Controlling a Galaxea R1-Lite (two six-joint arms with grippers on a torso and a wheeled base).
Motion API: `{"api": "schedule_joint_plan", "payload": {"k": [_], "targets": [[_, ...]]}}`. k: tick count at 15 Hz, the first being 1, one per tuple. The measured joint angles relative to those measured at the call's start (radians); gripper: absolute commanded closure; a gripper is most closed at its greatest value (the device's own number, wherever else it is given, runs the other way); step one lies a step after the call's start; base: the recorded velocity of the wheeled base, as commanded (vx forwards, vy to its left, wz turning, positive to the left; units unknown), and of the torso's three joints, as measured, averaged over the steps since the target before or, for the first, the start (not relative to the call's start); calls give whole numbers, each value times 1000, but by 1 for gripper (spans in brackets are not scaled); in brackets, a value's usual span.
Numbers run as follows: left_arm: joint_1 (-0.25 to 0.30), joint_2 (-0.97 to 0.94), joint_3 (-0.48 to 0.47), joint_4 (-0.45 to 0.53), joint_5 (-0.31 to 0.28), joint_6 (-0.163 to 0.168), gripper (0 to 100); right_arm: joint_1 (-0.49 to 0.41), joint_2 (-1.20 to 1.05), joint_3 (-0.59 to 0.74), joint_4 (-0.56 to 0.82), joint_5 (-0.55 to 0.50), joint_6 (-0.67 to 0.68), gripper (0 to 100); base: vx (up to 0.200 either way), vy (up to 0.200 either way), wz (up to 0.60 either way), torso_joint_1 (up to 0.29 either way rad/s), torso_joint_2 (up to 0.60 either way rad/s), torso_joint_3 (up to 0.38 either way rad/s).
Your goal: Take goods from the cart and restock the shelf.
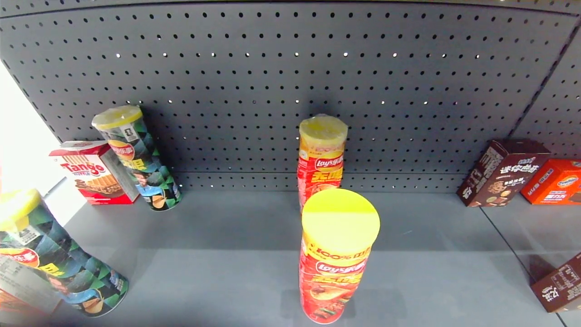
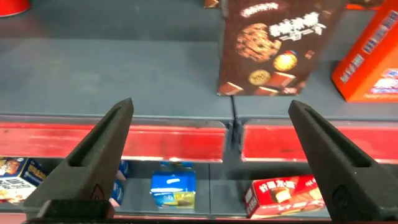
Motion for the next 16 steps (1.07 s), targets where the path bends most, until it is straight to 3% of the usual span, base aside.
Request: {"api": "schedule_joint_plan", "payload": {"k": [7,9,12,16], "targets": [[0,0,0,0,-1,13,0,0,0,0,0,0,0,0,0,0,0,0,0,0],[0,0,0,0,0,-9,0,0,0,0,0,0,0,0,0,0,0,0,0,0],[0,0,0,0,2,-11,0,0,0,0,0,0,0,0,0,0,0,0,0,0],[0,0,0,0,1,-11,0,0,0,0,0,0,0,0,-150,0,0,9,5,-1]]}}
